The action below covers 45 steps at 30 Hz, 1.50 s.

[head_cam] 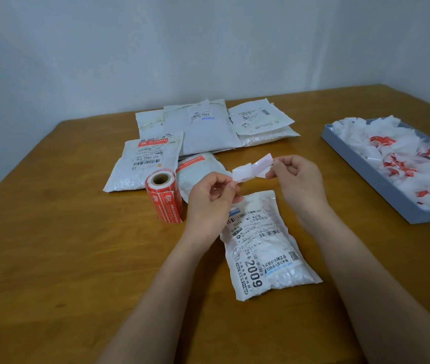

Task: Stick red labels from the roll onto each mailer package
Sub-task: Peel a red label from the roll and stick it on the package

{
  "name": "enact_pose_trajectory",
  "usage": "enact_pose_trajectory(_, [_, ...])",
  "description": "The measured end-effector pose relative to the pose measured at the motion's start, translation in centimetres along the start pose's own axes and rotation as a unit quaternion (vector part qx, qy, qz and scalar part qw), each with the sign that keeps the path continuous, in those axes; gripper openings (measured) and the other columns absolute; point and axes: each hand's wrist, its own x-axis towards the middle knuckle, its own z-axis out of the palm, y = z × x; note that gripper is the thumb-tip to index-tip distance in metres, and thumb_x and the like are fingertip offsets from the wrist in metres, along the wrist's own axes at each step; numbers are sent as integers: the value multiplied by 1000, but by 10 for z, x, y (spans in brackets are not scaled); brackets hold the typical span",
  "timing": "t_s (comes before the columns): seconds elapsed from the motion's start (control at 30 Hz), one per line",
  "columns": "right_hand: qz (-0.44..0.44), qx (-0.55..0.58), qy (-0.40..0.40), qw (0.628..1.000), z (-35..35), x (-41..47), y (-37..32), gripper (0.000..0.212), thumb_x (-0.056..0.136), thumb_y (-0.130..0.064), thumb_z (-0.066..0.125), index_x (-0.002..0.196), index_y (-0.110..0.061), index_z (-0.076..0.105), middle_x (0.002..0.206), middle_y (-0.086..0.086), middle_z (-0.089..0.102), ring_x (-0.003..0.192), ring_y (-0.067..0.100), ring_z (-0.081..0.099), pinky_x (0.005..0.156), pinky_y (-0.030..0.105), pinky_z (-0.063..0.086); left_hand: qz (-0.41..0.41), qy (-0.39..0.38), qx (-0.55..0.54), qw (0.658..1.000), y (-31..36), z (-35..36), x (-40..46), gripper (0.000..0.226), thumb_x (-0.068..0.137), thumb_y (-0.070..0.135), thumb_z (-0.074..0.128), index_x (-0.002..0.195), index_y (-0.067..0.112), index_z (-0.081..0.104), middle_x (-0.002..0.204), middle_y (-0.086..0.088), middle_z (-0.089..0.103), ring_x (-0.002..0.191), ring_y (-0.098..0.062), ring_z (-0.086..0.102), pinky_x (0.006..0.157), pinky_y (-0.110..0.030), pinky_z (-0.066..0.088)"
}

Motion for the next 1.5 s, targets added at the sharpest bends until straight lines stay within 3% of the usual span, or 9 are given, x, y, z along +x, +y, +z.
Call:
enact_pose_trajectory(0.1, [25, 5, 9, 1000, -3, 4, 1, 14, 97, -22, 52, 95, -18, 65, 73, -11, 69, 64, -10, 58, 53, 2, 37, -1, 3, 2, 1000, 1, 1, -1, 7, 95, 12, 58, 92, 14, 64, 87, 4, 71, 77, -5, 71, 73, -17, 56])
enact_pose_trajectory(0.23, [53, 13, 38, 998, -11, 11, 2, 13, 98, -24, 51, 98, -22, 64, 77, -12, 67, 72, 0, 58, 59, 14, 40, -4, 10, 7, 1000, 2, 2, 1, 8, 94, 12, 59, 91, 15, 65, 86, 5, 71, 77, -4, 71, 72, -16, 56])
enact_pose_trajectory(0.63, [128, 108, 224, 960, -40, 33, 5, 19, 101, -24, 44, 104, -19, 62, 81, -11, 60, 74, 6, 52, 75, 21, 45, 52, 11, 61, 997, 12, 15, 19, 9, 95, 8, 56, 90, 10, 63, 88, 0, 69, 73, -5, 71, 66, -10, 51])
enact_pose_trajectory(0.77, [128, 121, 222, 959, -42, 32, 4, 15, 101, -24, 45, 102, -21, 60, 83, -11, 61, 79, 6, 54, 80, 21, 47, 116, -37, 157, 980, 17, 29, 26, 20, 97, 8, 52, 85, 23, 59, 90, 3, 66, 79, -12, 68, 65, -11, 51])
enact_pose_trajectory(0.9, [116, 131, 219, 960, -41, 31, 4, 19, 101, -23, 46, 105, -18, 63, 83, -12, 63, 86, 7, 58, 87, 24, 49, 135, -74, 208, 966, 18, 42, 40, 18, 97, 10, 53, 99, 17, 70, 93, 0, 69, 83, -14, 66, 78, -25, 55])
enact_pose_trajectory(1.1, [103, 136, 206, 963, -39, 32, 4, 16, 100, -23, 49, 105, -20, 64, 85, -14, 65, 84, 3, 60, 68, 11, 41, 150, -48, 253, 955, 24, 52, 51, 11, 91, 17, 64, 86, 21, 73, 76, 16, 63, 72, -1, 58, 63, -3, 42])
enact_pose_trajectory(1.23, [92, 144, 199, 965, -38, 31, 4, 15, 99, -22, 49, 105, -20, 63, 83, -14, 66, 84, 2, 61, 67, 9, 40, 134, -37, 251, 958, 23, 57, 55, 9, 88, 25, 69, 80, 22, 70, 73, 9, 65, 70, -6, 60, 64, -14, 46])
enact_pose_trajectory(1.37, [86, 139, 188, 969, -37, 29, 4, 15, 99, -22, 49, 105, -21, 63, 84, -14, 66, 84, 1, 61, 65, 10, 40, 123, -46, 257, 957, 24, 57, 56, 15, 95, 23, 58, 95, 17, 72, 81, 6, 66, 79, -14, 64, 77, -29, 54])
enact_pose_trajectory(1.5, [77, 140, 171, 972, -37, 28, 3, 13, 99, -21, 50, 101, -22, 62, 83, -14, 66, 87, 2, 61, 66, 11, 40, 124, -34, 255, 958, 27, 53, 52, 14, 95, 17, 58, 94, 18, 72, 79, 7, 65, 77, -14, 65, 76, -27, 55])
